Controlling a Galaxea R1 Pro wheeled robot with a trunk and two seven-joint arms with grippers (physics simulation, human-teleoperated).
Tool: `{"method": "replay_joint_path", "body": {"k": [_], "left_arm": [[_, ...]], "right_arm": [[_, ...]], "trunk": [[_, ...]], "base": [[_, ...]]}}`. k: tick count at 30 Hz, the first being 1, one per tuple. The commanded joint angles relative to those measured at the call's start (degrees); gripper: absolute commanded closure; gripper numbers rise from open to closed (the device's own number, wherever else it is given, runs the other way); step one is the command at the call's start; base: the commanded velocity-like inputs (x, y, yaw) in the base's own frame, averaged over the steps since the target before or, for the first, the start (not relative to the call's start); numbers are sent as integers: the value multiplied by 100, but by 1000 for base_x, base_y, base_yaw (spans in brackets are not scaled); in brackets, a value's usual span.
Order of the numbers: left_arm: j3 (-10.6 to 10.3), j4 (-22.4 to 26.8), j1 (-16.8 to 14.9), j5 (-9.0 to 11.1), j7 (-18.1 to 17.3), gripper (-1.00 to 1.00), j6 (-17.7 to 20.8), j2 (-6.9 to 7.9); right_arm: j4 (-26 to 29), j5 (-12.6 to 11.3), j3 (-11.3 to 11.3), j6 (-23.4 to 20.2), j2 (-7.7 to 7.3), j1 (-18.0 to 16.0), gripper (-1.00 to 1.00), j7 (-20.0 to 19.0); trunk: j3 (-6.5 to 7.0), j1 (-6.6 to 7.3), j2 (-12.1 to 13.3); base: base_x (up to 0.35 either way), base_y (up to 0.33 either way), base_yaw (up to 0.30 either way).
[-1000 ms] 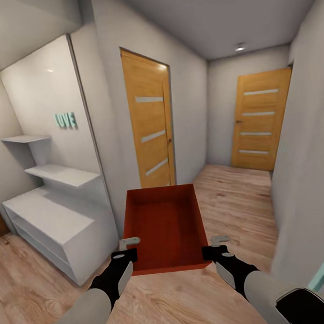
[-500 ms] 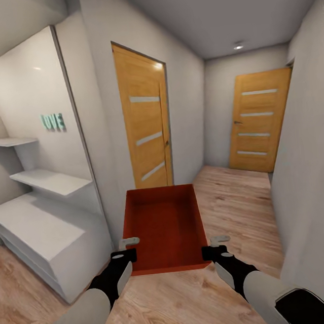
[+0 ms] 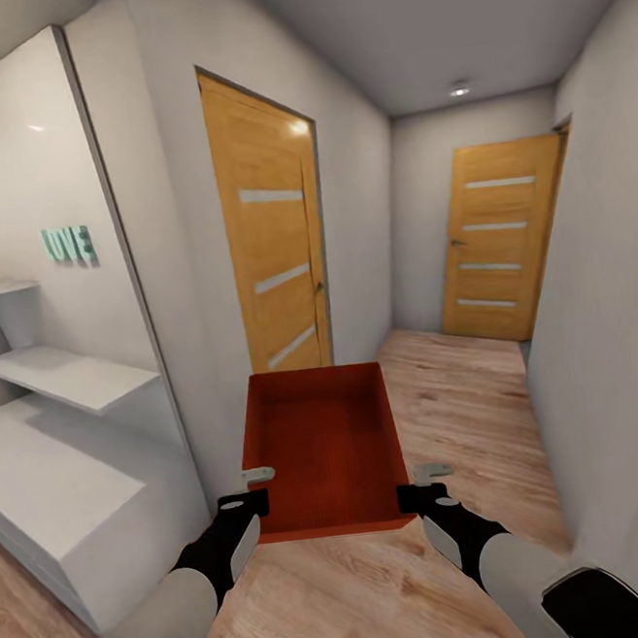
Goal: Move the two storage containers from the living room to the garage. In the garage, place one container on the floor and stack the other container on top of it (either order is fine).
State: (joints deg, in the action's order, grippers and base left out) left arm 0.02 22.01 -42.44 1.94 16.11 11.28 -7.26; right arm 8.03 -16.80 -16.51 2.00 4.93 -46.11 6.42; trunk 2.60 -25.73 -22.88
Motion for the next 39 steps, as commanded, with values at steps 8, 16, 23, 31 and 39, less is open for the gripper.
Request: {"method": "replay_joint_path", "body": {"k": [8,16,23,31,39], "left_arm": [[134,17,-1,-76,129,100,50,-1],[130,50,-1,-80,161,100,41,-6],[123,73,-1,-85,173,100,41,-12],[121,72,-1,-83,173,100,41,-12],[129,60,-1,-80,173,100,49,-12]], "right_arm": [[5,2,210,29,-77,-3,100,122],[5,2,210,23,-72,-3,100,132],[5,2,210,20,-55,-3,100,198],[5,2,210,23,-54,-3,100,202],[5,2,210,29,-54,-3,100,202]], "trunk": [[-2,-5,-4],[-2,-5,-4],[-2,-5,-4],[-2,-5,-4],[-2,-5,-4]], "base": [[324,80,-1],[238,16,-47],[21,1,-219],[54,29,-239],[268,176,-229]]}}
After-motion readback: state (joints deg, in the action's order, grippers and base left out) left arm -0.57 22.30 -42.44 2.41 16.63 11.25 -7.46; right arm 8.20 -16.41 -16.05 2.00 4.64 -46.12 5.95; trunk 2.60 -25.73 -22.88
